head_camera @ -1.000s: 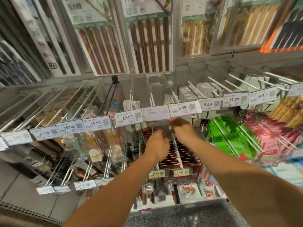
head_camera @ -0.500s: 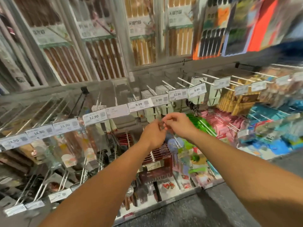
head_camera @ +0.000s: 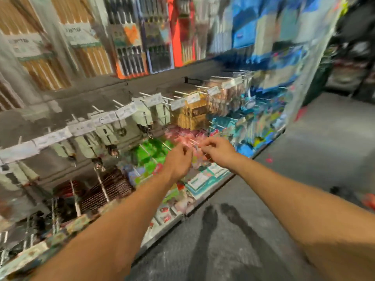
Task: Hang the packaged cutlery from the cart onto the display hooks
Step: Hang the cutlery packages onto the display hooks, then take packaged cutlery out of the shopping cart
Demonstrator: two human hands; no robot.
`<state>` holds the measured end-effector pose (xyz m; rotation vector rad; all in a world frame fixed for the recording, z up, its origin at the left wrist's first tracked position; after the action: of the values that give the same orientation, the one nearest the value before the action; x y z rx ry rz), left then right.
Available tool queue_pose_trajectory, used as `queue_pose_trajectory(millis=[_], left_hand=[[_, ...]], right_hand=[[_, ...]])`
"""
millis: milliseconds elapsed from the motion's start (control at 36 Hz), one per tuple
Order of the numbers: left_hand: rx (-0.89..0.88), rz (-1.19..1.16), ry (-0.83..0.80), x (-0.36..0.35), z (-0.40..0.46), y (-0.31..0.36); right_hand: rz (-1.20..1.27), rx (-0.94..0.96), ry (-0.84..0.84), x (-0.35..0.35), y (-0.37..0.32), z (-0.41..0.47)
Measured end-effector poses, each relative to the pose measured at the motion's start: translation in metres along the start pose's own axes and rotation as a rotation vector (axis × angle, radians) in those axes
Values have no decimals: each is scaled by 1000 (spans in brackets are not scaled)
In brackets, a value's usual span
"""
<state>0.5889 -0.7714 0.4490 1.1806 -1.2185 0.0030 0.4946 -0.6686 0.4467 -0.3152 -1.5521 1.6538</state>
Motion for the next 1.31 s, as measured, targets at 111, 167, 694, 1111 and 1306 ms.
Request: queue_pose_trajectory(millis=[111, 167, 694, 1111, 1306], left_hand=[[-85, -23, -83, -56, -11, 59], [-133, -19, -138, -85, -16, 89], [-432, 15, -643, -374, 17, 346], [-569, 204, -1009, -568, -47, 414], [-600, 318, -1016, -660, -58, 455]], right_hand=[[-39, -43, 92, 84, 21, -28], [-45, -69, 151, 122, 34, -41], [-131, -372, 689, 429, 177, -141], [-155, -701, 889, 562, 267, -256], [-63, -794, 879, 628, 351, -276]])
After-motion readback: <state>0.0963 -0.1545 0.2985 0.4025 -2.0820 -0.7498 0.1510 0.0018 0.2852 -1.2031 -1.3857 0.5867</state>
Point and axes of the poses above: each hand's wrist, its own z-axis towards the middle knuckle, its own x-axis out of the back of the hand, y = z × x, the point moved 9 cm from there along z, towards the middle knuckle, and after that the axes turned 14 degrees about x, right-handed, at the moved point
